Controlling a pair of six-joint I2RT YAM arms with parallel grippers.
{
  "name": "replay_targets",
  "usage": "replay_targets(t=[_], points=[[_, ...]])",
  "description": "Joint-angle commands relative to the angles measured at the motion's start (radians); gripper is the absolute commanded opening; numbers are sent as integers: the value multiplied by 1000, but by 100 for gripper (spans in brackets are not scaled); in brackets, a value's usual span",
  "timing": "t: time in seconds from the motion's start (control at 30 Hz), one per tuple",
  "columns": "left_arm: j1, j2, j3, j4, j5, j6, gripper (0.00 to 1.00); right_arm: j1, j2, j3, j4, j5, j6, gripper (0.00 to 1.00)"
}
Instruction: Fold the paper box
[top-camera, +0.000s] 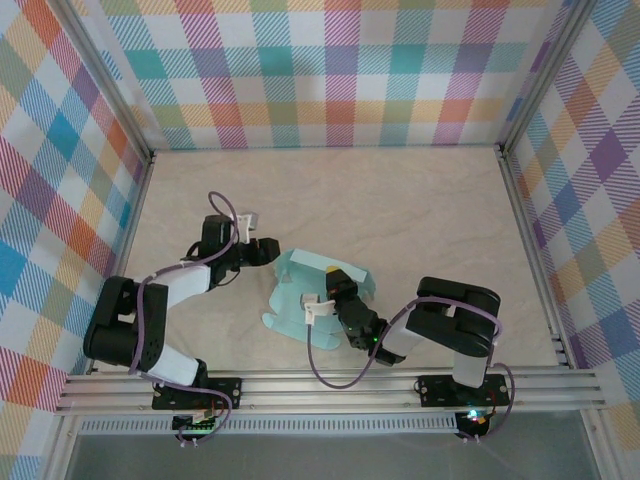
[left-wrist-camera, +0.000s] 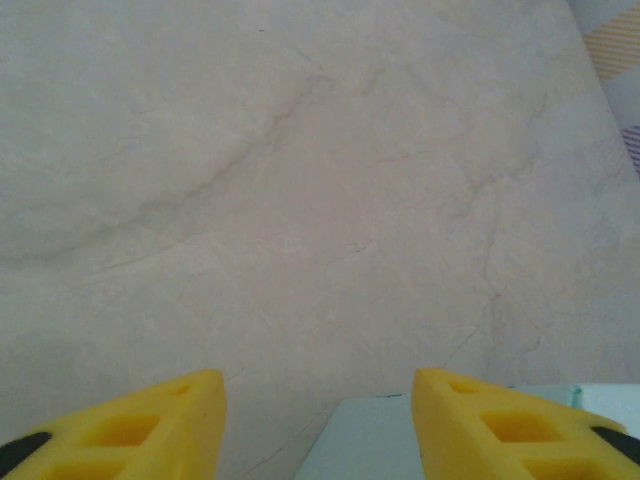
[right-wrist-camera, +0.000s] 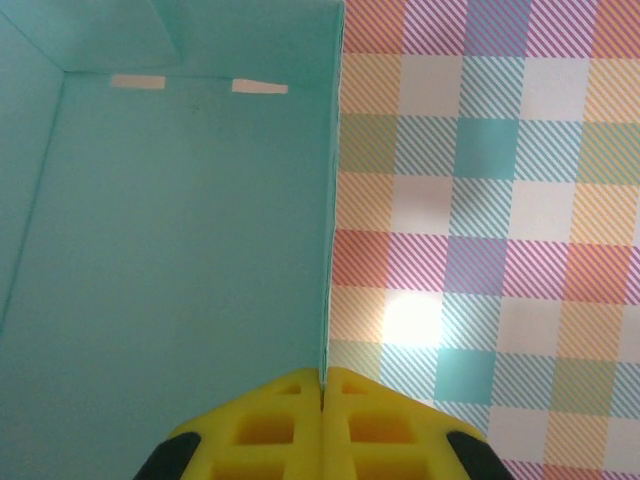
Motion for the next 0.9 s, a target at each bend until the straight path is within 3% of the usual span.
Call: replay_targets(t=[0.0, 0.4, 0.6, 0.7, 0.87], points=[[-27, 59, 12, -27, 48, 38, 48, 11, -26, -9, -17, -14, 41, 0], [-44, -1, -67, -5, 124, 26, 35, 11, -29, -9, -83, -9, 107, 0], [-52, -11, -123, 53, 125, 9, 36, 8, -43, -7, -101, -8, 130, 0], [-52, -41, -150, 99, 92, -5, 41, 9, -52, -9, -116, -8, 139, 0], [-67, -72, -172, 105, 91, 66, 42, 9, -57, -14, -120, -7, 137, 0]])
